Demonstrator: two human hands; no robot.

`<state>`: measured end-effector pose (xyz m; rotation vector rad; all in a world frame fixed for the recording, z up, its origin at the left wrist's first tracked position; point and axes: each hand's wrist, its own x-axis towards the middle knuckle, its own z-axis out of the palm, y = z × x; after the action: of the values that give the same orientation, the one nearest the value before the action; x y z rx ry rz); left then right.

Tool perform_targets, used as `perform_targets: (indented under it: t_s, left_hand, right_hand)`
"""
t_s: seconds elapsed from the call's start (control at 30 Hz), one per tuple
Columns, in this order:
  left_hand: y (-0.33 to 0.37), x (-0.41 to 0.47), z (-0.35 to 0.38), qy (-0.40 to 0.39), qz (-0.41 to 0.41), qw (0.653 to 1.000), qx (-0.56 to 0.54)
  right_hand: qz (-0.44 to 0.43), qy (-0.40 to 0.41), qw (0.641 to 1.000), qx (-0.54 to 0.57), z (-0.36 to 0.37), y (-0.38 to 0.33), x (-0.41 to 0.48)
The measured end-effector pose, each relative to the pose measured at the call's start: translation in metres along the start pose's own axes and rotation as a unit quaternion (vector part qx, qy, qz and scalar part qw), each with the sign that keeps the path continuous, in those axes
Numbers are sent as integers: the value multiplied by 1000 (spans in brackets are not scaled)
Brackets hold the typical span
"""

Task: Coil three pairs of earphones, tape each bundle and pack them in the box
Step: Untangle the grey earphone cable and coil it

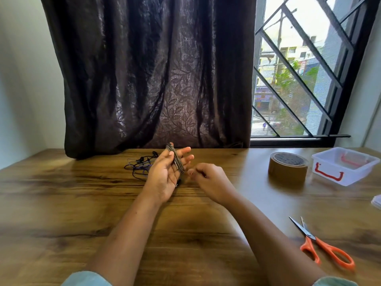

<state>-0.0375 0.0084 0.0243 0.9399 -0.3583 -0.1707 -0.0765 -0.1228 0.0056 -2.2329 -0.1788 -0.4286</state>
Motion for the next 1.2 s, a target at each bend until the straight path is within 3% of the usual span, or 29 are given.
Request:
perform_targets:
  t_s: [0.07,0.17,0.23,0.33,0.47,0.6,0.87,1.0,1.2]
  left_hand:
    - [-4,-1,1,-7,7,1000,29]
    - [-9,3,-3,-4,22,997,76]
    - [-8,5,-7,-4,28,994,103]
    - [-13,8,-13,-29,-6,972,233]
    - [-16,5,-12,-105,-74,938,323]
    - [-9,-3,-5,-150,-101,949,258]
    - [-8,-8,-4,-160,-206,950,171]
    - [-6,-8,-4,-153,-231,951,136]
    - [-2,-7,-6,-146,-246,951,118]
  right_hand:
    - [-57,-23,986,-154,4,3,0]
    - [-102,-30,968,-228,7,7,0]
    - [-151,-23,958,-242,6,3,1]
    - [-229,-22,946,-228,-1,-4,4]
    - [-238,44,959,-149,-15,-4,4]
    - [-212,107,967,-89,-23,3,5]
    - [-156,41,983,-88,-17,8,5]
    - [-127,-3,992,-21,-16,7,3]
    - [-114,33,993,-22,-15,8,4]
